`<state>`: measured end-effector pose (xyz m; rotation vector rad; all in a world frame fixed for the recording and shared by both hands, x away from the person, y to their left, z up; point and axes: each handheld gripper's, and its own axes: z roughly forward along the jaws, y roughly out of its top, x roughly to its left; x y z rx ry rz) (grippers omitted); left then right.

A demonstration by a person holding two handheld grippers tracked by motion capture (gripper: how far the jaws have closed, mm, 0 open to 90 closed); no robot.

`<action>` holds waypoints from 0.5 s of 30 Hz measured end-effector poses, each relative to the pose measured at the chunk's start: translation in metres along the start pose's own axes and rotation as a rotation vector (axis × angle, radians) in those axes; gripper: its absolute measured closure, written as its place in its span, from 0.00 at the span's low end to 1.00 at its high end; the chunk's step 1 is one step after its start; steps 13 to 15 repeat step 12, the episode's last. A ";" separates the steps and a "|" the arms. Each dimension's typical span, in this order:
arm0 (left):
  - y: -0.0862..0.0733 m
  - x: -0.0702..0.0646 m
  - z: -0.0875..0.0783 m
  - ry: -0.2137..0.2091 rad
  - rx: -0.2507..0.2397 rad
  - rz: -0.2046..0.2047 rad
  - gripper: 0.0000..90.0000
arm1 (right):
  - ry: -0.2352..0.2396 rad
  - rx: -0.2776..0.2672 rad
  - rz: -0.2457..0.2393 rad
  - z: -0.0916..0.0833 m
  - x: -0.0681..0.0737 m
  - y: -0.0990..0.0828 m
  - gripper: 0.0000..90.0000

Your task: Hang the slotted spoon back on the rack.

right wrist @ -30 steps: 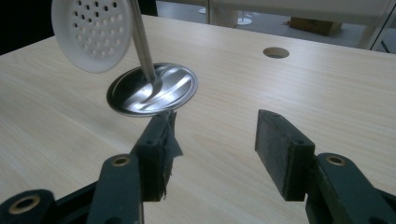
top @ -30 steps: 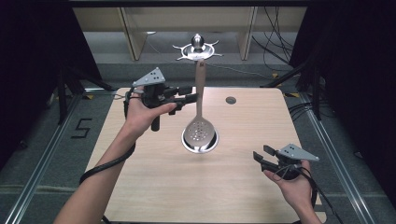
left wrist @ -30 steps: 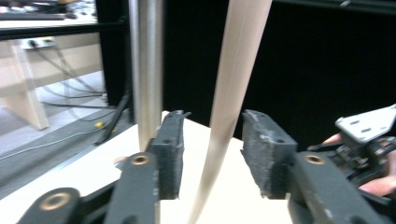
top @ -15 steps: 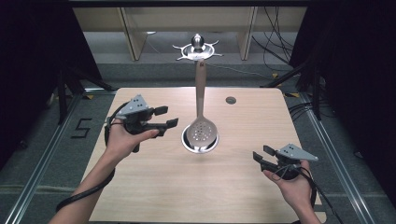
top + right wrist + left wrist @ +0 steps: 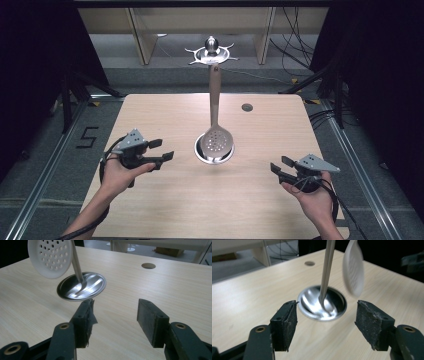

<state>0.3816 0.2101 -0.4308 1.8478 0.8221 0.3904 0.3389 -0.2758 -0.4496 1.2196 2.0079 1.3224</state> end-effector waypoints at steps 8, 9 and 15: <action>-0.045 -0.003 -0.006 0.064 0.042 -0.063 0.35 | 0.009 -0.006 -0.039 0.003 -0.001 -0.001 0.52; -0.045 -0.004 -0.007 0.069 0.043 -0.057 0.35 | 0.015 -0.013 -0.039 0.003 -0.001 -0.001 0.52; -0.045 -0.006 -0.010 0.064 0.032 -0.058 0.33 | 0.017 0.001 -0.036 0.003 -0.001 -0.001 0.51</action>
